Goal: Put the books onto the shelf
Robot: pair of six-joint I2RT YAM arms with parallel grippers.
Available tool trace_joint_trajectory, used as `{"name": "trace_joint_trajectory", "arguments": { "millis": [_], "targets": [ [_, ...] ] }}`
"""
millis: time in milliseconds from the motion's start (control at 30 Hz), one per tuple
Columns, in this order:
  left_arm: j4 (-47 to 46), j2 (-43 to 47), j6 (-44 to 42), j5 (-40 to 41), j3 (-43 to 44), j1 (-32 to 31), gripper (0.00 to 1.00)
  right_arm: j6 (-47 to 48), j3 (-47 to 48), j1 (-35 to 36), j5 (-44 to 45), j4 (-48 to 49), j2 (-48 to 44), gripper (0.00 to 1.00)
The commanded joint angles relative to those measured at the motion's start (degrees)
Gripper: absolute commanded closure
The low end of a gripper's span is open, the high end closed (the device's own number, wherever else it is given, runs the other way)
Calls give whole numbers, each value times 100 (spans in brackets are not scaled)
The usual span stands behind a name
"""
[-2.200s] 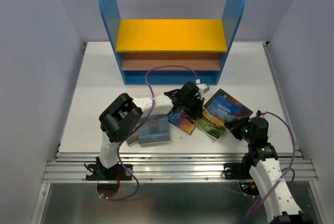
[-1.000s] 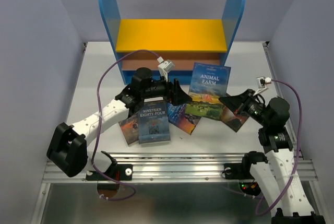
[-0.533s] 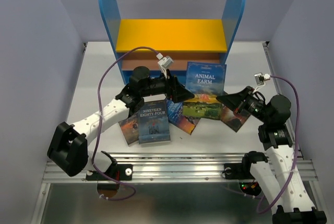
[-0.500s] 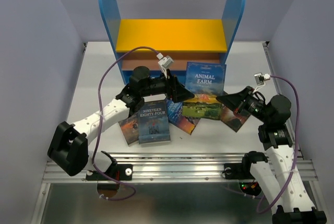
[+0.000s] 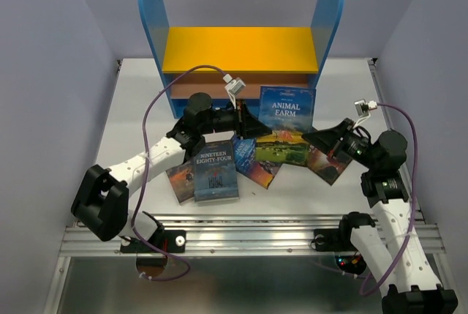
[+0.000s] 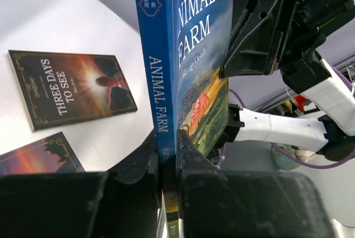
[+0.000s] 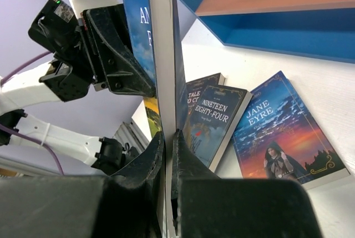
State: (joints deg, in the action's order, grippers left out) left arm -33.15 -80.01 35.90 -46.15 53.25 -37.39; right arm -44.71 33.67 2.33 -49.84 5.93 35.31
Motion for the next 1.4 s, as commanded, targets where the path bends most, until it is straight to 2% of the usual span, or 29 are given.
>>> {"name": "trace_joint_trajectory", "arguments": {
  "millis": [0, 133, 167, 200, 233, 300, 333, 367, 433, 567, 633, 800, 967, 1067, 1233, 1367],
  "targets": [
    [-333, 231, -101, -131, 27, -5, 100, 154, 201, 22, -70, 365, -33, 99],
    [-430, 380, -215, -87, -26, 3, 100, 681, 587, 22, 334, -382, 125, 99],
    [-421, 442, -337, 61, -26, 3, 100, 857, 710, 22, 474, -905, 160, 92],
    [-403, 599, -416, 341, -17, 3, 100, 1137, 946, 22, 763, -1301, 221, 78],
    [-377, 713, -704, 500, -8, -5, 100, 1244, 1044, 22, 905, -1445, 231, 43],
    [-202, 1100, -1048, 1096, 106, -32, 100, 1473, 1211, 22, 1309, -1630, 222, 23],
    [147, 1241, -1294, 1804, 176, -119, 100, 1509, 1369, 22, 1432, -1822, 222, 10],
    [325, 1503, -1766, 2307, 324, -189, 100, 1622, 1449, 22, 1730, -1920, 222, 0],
    [650, 1724, -2208, 3535, 466, -417, 100, 1658, 1537, 22, 2037, -2095, 187, 0],
    [486, 2068, -2929, 4823, 625, -463, 100, 1729, 1546, 22, 2400, -2114, 143, 0],
    [55, 2173, -3456, 5176, 590, -463, 100, 1764, 1537, 22, 2409, -2114, 160, 0],
    [-1418, 1876, -4748, 6784, 581, -349, 100, 1764, 1528, 22, 2514, -2123, 161, 0],
    [-1676, 1217, -5040, 6961, 1169, 257, 100, 1799, 1555, 22, 2638, -2123, 204, 0],
    [-2441, 813, -5286, 6716, 1195, 582, 100, 1764, 1616, 22, 2620, -2140, 292, 0],
    [-1687, 293, -4725, 6225, 1873, 1294, 100, 1807, 1634, 22, 2603, -2140, 406, 0],
    [-1976, -5, -4522, 5670, 1785, 1768, 100, 1834, 1669, 22, 2533, -2158, 556, 0]
  ]
}}
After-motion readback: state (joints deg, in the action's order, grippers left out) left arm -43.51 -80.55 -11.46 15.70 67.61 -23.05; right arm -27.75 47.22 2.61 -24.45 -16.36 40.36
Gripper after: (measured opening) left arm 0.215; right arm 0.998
